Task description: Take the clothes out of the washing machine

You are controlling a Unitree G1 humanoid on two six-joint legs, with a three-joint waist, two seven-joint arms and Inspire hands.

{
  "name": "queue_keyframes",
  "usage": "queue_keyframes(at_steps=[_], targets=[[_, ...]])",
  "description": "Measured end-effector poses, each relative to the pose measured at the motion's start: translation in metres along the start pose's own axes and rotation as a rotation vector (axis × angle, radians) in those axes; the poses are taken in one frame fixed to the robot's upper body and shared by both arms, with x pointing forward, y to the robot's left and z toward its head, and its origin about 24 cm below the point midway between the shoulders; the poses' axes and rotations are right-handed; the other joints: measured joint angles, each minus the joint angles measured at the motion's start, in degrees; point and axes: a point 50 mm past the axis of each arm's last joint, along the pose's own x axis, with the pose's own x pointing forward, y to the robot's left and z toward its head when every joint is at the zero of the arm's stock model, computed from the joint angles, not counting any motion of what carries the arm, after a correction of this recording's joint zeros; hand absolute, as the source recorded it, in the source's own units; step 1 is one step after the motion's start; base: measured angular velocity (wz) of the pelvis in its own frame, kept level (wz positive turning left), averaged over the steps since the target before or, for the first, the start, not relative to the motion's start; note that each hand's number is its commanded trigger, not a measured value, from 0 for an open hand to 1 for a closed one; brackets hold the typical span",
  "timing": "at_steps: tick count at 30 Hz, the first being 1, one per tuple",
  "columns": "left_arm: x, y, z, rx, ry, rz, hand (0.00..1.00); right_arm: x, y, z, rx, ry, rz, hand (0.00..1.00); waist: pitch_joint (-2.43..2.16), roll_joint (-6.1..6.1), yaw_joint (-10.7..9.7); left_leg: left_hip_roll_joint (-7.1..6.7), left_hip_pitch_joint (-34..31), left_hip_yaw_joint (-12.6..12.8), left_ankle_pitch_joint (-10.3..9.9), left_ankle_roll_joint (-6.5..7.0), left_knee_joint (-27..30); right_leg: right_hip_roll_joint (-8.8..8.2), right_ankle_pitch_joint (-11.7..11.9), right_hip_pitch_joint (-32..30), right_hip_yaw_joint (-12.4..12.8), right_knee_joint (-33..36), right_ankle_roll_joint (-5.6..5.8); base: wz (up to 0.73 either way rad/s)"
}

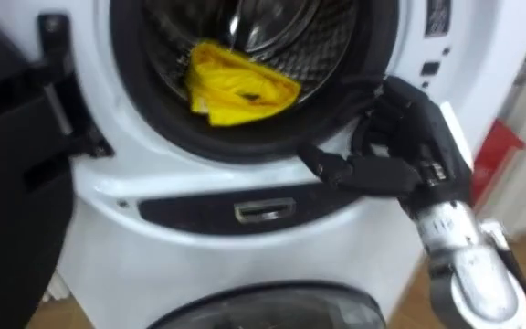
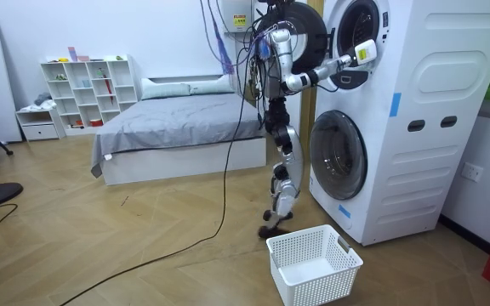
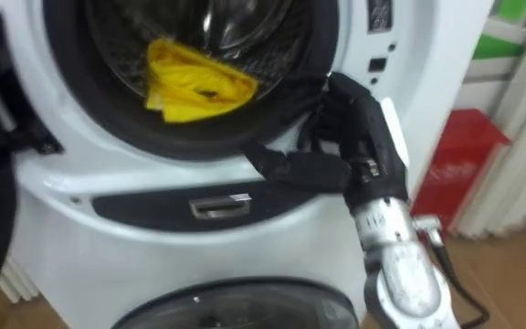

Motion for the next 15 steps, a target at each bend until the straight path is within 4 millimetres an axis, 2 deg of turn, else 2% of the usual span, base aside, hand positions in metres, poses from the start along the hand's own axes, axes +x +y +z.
queue_keyframes(at_steps=[1, 2, 4, 5, 6, 10, 13, 15], targets=[[-0.001, -0.004, 0.000, -0.002, -0.004, -0.011, 0.00, 0.000, 0.000, 0.001, -0.004, 0.004, 0.001, 0.00, -0.11, -0.05, -0.3, -0.30, 0.1, -0.5, -0.1, -0.04, 0.0, 0.24, 3.1, -0.2, 0.1, -3.9, -0.60, 0.14], [-0.002, -0.005, -0.001, -0.001, -0.002, -0.018, 0.00, 0.000, 0.000, 0.000, -0.007, 0.007, 0.001, 0.00, -0.16, -0.14, -0.4, -0.44, 0.3, -0.7, -0.1, -0.10, 0.0, 0.27, 3.9, 0.5, -0.2, -4.8, -1.08, 0.17], [-0.004, -0.005, -0.020, 0.011, 0.045, -0.023, 0.00, -0.001, -0.001, 0.000, 0.000, 0.019, 0.022, 0.00, -0.10, -0.42, 0.0, -0.23, 1.5, -0.6, 0.1, -0.68, -0.8, 0.10, 8.9, 2.7, -2.0, -8.4, -1.62, 0.03], [-0.005, -0.005, -0.023, 0.015, 0.055, -0.022, 0.00, -0.001, -0.001, 0.000, 0.005, 0.023, 0.030, 0.00, -0.09, -0.41, 0.0, -0.18, 1.5, -0.7, 0.0, -0.84, -0.8, 0.12, 10.0, 3.1, -2.4, -9.1, -1.83, 0.07], [-0.007, -0.006, -0.032, 0.023, 0.084, -0.026, 0.00, -0.001, -0.003, 0.000, 0.017, 0.028, 0.036, 0.00, -0.29, -0.72, 0.0, 0.05, 1.5, -1.3, -0.2, -1.36, -0.8, 0.35, 10.3, 3.5, -2.8, -9.9, -2.07, 0.17], [-0.012, -0.009, -0.053, 0.043, 0.142, -0.047, 0.00, 0.001, -0.005, 0.001, 0.055, 0.032, 0.059, 0.00, -0.26, -0.79, 0.8, 0.54, 0.6, -2.5, 0.3, -2.09, -0.7, 0.98, 11.0, 3.5, -3.7, -10.9, -2.91, 0.10], [-0.012, -0.011, -0.049, 0.036, 0.128, -0.058, 0.00, 0.001, -0.005, 0.000, 0.045, 0.041, 0.069, 0.00, -0.27, -0.84, 1.6, 0.91, 0.4, -2.7, 0.6, -2.56, -0.8, 1.08, 11.1, 3.4, -4.6, -10.9, -3.22, 0.08], [-0.012, -0.012, -0.043, 0.029, 0.105, -0.059, 0.00, 0.001, -0.004, 0.001, 0.052, 0.041, 0.083, 0.00, -0.29, -0.86, 1.3, 0.89, -0.3, -3.5, 0.7, -2.73, -0.8, 1.05, 11.1, 3.2, -5.4, -11.1, -3.23, 0.17]])
